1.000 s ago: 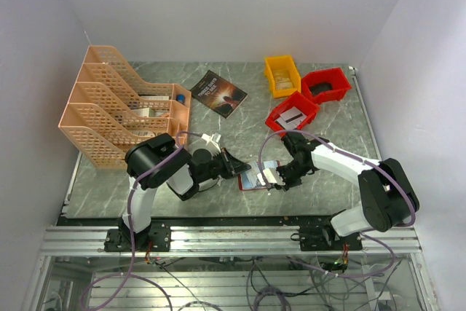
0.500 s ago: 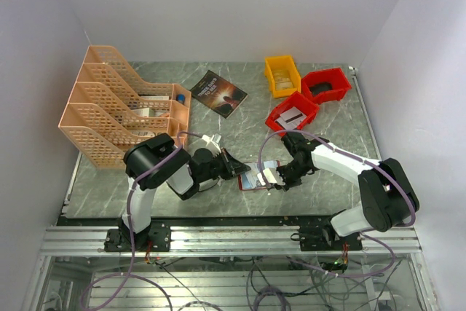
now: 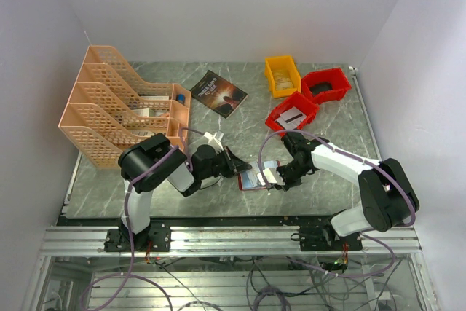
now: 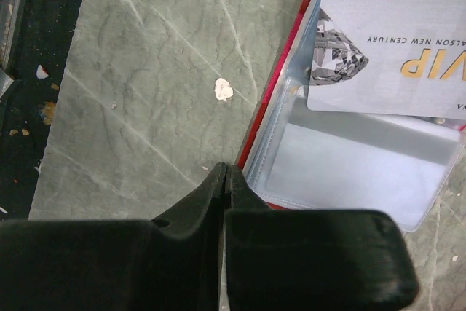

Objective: Put the credit cards into the card holder
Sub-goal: Insert the credit card into the card holder.

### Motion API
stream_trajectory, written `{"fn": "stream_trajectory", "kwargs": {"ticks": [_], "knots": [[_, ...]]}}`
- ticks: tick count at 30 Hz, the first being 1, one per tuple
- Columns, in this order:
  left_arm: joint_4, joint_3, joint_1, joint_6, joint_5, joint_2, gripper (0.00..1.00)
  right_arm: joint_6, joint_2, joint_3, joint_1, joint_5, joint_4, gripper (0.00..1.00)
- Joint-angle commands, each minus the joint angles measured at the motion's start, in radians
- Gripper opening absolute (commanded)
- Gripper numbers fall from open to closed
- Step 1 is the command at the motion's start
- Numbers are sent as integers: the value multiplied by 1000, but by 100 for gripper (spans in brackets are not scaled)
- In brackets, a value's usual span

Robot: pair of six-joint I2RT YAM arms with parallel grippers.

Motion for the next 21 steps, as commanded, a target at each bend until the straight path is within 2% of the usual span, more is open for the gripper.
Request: {"fn": "stream_trajectory", "kwargs": {"ticks": [1, 21], "knots": [[-43, 23, 5, 35, 11, -22, 7, -4, 20, 1, 3, 32, 1, 0], [-83, 37, 22, 58, 56, -38, 7, -4, 22, 3, 3, 32, -2, 0]]}}
